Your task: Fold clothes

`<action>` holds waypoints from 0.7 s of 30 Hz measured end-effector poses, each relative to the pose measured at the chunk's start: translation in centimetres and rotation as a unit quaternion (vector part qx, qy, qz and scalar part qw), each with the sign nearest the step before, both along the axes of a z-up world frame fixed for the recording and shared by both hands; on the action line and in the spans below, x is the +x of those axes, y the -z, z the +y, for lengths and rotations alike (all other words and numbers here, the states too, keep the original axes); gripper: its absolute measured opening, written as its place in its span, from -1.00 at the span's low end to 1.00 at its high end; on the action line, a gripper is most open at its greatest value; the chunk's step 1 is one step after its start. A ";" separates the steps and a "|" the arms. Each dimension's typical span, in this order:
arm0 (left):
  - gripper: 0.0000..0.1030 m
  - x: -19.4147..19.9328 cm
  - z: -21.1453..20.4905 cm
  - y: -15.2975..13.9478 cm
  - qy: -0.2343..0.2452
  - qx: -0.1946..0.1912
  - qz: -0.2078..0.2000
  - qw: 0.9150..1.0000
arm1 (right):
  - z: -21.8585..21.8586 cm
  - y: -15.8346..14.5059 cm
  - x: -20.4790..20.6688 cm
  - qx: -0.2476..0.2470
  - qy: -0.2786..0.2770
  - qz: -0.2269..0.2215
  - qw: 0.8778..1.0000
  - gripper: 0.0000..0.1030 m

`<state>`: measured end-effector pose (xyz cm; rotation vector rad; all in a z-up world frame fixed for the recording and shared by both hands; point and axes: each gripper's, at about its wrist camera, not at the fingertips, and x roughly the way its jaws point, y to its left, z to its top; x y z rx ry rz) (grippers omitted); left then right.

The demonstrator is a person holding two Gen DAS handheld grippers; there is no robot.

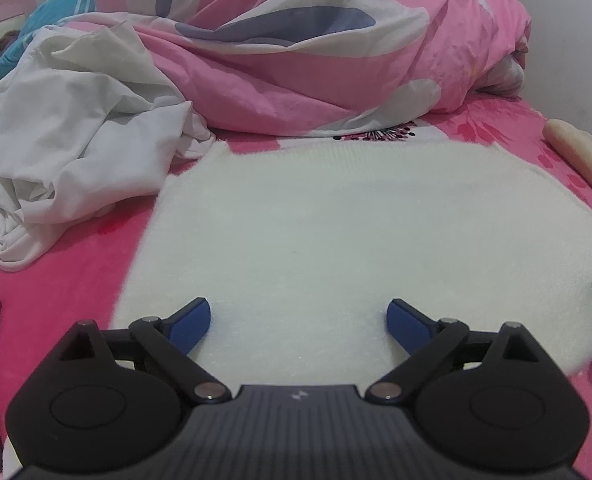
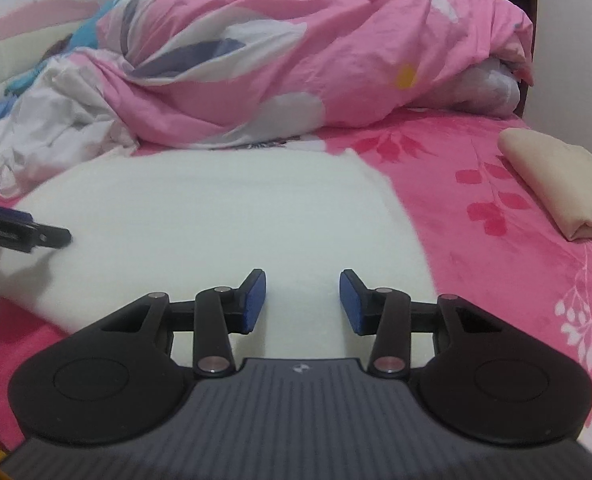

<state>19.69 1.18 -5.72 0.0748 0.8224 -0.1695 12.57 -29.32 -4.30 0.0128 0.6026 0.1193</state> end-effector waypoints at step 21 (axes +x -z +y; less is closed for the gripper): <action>0.92 0.2 -0.3 0.2 -0.007 0.006 0.000 1.000 | 1.2 0.8 -3.1 -0.040 -0.010 0.016 0.999 -0.14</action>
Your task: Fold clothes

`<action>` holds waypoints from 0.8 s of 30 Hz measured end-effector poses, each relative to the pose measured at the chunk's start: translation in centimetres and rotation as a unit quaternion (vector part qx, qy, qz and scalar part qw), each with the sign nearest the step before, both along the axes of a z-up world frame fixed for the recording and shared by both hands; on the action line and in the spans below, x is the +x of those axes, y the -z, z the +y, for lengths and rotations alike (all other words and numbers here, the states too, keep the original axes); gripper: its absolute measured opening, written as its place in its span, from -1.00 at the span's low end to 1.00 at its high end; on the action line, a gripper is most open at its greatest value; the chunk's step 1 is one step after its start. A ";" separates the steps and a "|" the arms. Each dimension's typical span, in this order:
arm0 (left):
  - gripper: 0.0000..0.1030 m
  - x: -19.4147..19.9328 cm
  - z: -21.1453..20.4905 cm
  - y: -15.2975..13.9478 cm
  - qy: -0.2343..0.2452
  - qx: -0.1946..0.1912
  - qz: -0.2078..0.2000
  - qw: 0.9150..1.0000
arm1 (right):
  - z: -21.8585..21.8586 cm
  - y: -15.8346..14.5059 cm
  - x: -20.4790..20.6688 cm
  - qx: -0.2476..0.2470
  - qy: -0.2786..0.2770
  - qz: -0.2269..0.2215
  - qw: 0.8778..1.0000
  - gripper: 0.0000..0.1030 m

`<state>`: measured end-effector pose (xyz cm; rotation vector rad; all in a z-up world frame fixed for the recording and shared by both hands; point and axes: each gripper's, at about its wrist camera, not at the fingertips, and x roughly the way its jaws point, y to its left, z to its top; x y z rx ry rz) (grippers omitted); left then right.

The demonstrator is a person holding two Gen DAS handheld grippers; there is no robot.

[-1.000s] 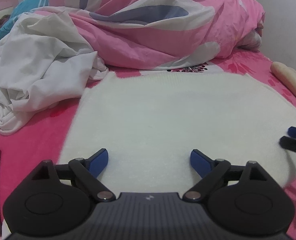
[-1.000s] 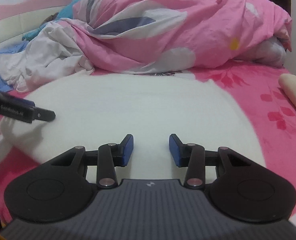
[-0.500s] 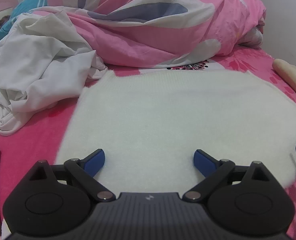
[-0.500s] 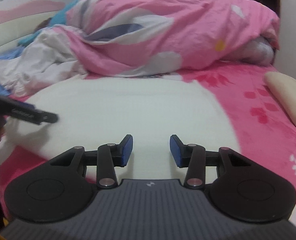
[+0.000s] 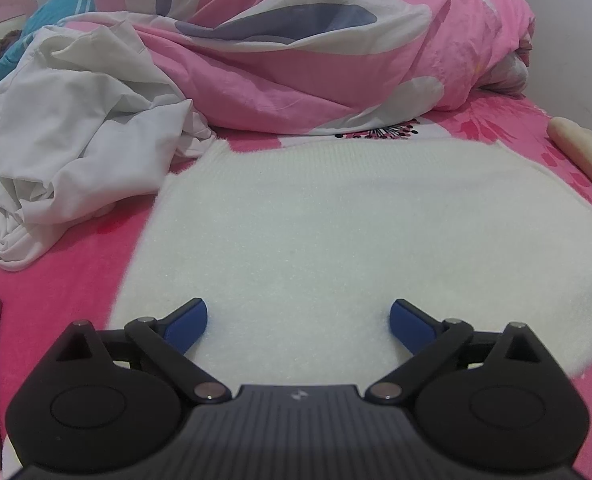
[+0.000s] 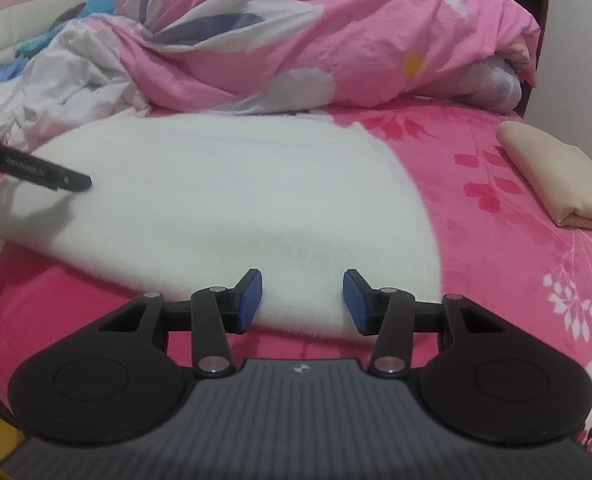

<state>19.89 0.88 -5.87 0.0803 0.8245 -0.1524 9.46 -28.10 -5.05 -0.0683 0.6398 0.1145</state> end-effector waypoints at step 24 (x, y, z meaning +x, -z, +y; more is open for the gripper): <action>0.93 -4.6 -0.6 -0.4 -0.003 0.020 -0.006 1.000 | 2.2 1.2 -1.0 -0.008 -0.032 0.005 0.999 -0.10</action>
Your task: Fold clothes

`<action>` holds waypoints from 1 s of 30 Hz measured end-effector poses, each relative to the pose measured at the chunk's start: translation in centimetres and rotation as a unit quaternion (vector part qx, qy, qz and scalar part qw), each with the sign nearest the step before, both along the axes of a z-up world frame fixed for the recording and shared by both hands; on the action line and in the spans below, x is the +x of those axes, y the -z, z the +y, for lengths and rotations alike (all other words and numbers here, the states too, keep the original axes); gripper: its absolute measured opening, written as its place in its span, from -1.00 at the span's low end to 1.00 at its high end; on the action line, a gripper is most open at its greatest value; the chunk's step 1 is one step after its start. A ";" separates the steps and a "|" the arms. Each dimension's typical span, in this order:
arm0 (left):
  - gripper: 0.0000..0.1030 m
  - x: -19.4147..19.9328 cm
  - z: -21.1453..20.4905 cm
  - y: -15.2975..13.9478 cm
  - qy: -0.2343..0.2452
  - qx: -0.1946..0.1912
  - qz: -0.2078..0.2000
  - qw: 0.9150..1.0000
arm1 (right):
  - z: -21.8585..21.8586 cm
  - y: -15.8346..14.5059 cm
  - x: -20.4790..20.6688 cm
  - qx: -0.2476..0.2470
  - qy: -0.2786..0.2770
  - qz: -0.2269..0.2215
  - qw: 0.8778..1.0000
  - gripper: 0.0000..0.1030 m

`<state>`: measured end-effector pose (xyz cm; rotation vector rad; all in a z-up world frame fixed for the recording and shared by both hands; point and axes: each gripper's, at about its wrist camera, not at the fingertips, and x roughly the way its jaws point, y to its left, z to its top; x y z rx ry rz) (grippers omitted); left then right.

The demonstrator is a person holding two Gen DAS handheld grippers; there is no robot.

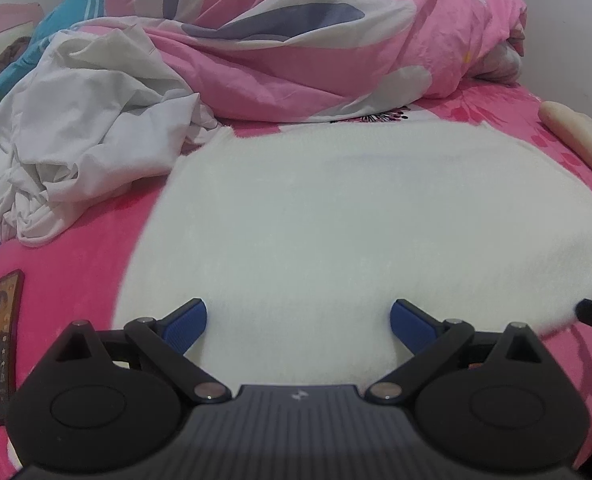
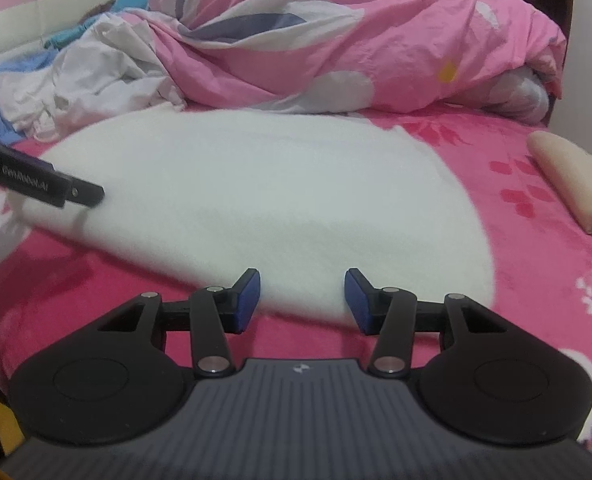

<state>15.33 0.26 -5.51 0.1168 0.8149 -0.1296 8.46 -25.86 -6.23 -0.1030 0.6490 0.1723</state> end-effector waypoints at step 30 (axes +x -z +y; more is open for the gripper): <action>0.93 -1.9 4.9 -0.5 -0.020 -0.034 -0.028 0.999 | 8.7 1.1 9.8 0.028 0.014 -0.078 0.996 0.32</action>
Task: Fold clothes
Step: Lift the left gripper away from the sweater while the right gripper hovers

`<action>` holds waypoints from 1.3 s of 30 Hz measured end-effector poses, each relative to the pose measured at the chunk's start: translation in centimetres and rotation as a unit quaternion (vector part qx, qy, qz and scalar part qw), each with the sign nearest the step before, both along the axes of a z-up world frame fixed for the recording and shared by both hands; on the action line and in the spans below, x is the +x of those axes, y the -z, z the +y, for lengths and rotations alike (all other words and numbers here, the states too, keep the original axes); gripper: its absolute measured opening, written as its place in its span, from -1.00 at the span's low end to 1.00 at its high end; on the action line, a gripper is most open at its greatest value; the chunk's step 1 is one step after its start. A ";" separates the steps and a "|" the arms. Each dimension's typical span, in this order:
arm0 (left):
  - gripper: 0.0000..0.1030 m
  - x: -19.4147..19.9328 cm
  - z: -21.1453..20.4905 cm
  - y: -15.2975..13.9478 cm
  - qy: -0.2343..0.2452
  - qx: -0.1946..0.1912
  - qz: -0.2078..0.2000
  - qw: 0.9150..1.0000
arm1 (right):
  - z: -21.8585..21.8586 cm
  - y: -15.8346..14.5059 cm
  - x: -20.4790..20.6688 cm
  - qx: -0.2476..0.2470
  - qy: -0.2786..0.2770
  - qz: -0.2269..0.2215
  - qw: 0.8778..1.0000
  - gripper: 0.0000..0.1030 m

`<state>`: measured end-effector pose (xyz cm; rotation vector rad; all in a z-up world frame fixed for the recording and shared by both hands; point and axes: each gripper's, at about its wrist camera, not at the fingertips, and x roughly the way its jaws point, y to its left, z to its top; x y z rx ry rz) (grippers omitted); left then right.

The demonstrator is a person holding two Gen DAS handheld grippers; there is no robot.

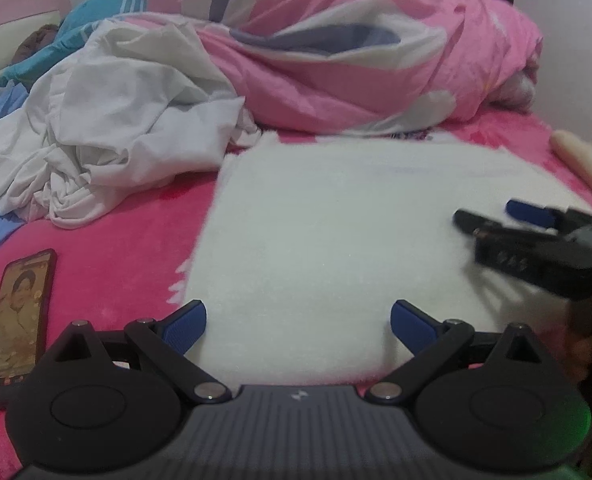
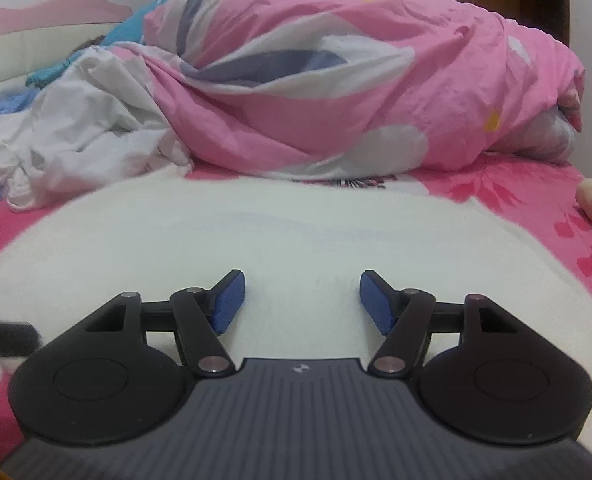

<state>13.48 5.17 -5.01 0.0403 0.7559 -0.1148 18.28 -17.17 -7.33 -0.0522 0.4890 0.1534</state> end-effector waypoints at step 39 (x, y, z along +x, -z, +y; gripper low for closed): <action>0.81 -4.1 8.2 5.1 -0.062 -0.314 -0.029 0.947 | 0.2 1.3 -0.5 -0.010 0.009 -0.023 1.000 0.45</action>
